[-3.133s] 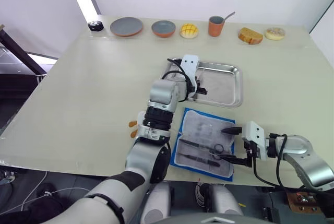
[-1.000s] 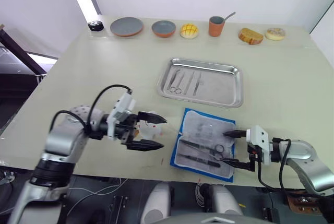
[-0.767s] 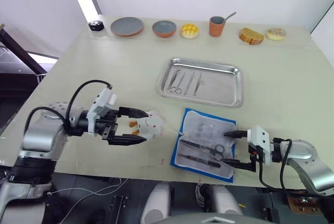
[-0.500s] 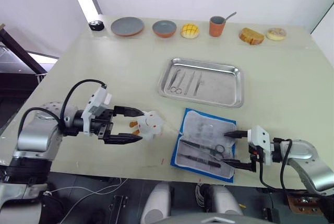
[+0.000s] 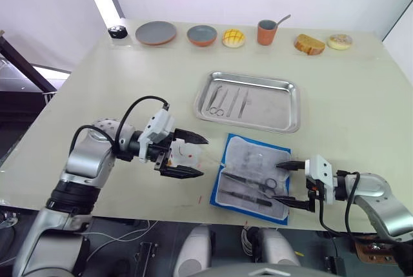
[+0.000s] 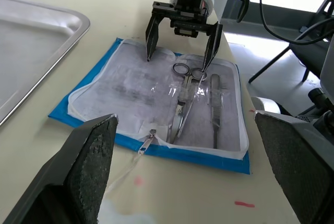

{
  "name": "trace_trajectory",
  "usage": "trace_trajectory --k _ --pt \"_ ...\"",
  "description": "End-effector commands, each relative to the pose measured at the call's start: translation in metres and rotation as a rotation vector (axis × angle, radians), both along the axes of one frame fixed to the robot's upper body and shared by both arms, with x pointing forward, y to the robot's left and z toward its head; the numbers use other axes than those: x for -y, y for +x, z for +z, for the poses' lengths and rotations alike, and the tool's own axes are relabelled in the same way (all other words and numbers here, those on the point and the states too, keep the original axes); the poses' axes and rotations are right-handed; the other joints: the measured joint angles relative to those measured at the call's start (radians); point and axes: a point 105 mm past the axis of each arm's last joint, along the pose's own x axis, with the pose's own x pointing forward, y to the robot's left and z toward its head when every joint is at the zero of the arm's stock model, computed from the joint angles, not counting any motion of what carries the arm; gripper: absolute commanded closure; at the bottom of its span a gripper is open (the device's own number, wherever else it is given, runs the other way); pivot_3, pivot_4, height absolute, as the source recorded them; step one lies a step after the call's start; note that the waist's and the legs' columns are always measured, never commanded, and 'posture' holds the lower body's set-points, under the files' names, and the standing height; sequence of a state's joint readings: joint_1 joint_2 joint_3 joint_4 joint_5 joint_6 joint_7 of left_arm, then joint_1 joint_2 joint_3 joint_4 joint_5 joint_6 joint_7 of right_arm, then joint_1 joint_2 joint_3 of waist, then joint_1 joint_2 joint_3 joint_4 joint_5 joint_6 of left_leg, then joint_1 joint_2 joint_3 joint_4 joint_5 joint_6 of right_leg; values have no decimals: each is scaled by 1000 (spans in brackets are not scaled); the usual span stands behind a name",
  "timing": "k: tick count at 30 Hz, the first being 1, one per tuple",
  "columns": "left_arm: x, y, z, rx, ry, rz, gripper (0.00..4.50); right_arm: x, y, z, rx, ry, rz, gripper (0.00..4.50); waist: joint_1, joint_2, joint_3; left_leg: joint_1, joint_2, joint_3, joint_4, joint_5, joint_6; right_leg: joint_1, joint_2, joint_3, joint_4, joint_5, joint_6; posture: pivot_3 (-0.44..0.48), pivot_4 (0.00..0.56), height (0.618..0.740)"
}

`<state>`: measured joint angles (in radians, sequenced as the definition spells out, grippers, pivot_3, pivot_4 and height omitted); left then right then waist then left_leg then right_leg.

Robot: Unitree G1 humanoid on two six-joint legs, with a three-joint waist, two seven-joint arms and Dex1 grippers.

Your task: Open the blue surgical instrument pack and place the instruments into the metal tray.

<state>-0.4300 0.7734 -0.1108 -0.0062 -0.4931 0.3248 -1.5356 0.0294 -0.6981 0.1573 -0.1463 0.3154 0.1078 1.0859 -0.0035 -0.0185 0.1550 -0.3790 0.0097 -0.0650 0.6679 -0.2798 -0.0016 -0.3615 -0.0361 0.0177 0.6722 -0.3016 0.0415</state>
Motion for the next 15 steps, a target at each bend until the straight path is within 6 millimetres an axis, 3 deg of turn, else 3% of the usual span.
trace_trajectory --k 1,5,8,15 --pt "10 -5 -5 11 -11 -64 54 5 -11 -13 -97 9 -66 0 0 0 0 0 0 0 0 0 0 0 0 0 0 0 0 0 150 740" --pt "19 -6 -10 4 -30 -85 54 5 -19 9 -45 78 -65 0 -2 4 5 -1 0 0 0 0 0 0 0 0 0 0 0 0 150 740" --pt "24 -2 -15 9 -37 -99 54 16 -32 33 13 105 -84 0 2 11 10 -2 0 0 0 0 0 -1 0 1 0 0 0 0 150 740" --pt "36 5 -22 12 -57 -125 54 50 -73 76 10 98 -218 0 -2 11 17 -3 -1 0 0 0 0 -2 0 1 1 0 1 0 150 740"
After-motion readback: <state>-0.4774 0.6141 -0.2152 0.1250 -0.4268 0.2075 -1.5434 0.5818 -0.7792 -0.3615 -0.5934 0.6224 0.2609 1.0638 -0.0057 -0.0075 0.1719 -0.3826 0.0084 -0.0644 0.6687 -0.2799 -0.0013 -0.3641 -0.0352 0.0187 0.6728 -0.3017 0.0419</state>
